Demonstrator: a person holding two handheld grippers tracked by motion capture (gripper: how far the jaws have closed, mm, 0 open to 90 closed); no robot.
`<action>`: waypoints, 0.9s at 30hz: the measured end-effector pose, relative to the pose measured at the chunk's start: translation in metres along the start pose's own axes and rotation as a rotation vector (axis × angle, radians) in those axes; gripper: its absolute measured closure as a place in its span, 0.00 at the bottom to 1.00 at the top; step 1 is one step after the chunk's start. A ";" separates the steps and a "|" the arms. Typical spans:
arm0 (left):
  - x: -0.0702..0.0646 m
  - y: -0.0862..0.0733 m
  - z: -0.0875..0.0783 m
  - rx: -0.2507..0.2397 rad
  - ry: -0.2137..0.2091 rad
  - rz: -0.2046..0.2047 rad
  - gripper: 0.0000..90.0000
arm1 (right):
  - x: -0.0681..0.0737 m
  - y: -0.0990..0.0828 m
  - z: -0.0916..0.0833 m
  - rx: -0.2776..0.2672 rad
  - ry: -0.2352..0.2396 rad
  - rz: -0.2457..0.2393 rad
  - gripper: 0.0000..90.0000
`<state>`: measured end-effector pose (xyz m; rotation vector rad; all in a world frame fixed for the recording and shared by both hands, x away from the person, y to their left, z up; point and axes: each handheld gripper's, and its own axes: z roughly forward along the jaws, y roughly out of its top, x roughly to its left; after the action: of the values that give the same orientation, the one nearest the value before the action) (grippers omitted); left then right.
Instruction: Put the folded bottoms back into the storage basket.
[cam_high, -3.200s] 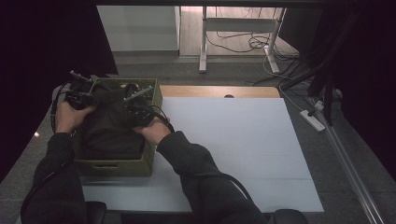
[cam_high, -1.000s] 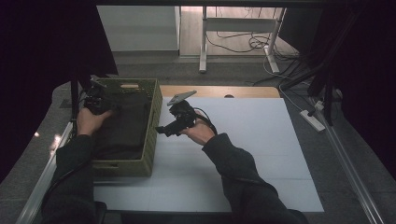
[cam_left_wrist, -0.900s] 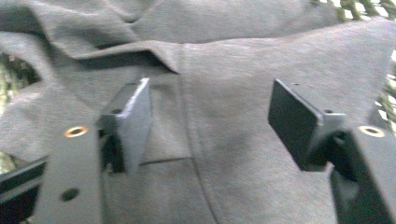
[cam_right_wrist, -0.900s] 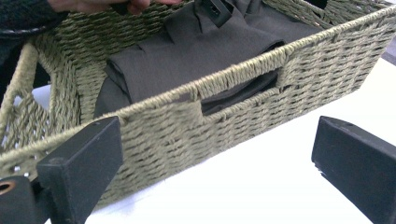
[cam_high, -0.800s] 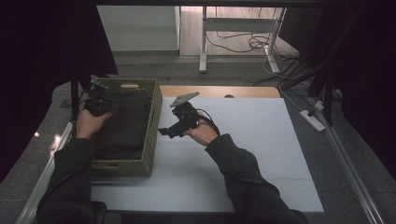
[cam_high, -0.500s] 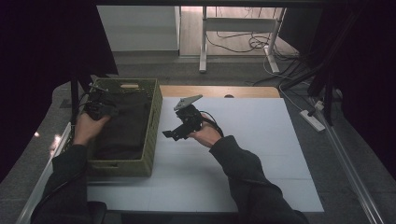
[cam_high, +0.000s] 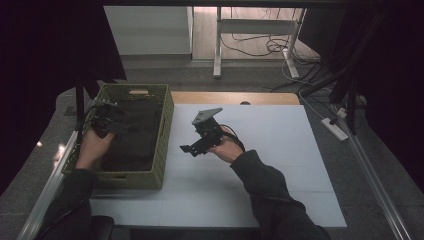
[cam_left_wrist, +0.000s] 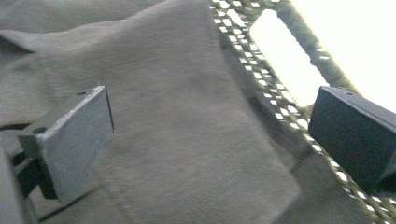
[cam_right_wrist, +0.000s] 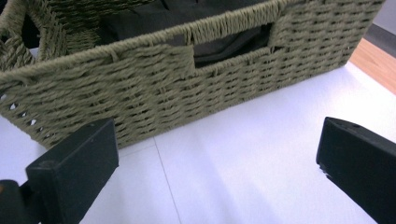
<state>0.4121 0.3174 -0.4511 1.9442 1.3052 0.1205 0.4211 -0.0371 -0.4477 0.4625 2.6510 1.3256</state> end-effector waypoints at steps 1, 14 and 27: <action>-0.003 -0.002 0.000 -0.003 -0.002 0.011 0.00 | 0.000 -0.002 0.000 -0.002 0.001 0.001 0.00; -0.037 -0.011 -0.006 -0.043 -0.029 0.149 0.00 | 0.003 -0.021 -0.007 0.007 -0.005 0.023 0.00; -0.057 -0.036 -0.028 -0.088 -0.075 0.195 0.00 | 0.003 -0.031 -0.017 0.011 -0.020 0.034 0.00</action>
<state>0.3453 0.2924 -0.4356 1.9777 1.0432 0.1956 0.4075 -0.0660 -0.4621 0.5220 2.6472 1.3097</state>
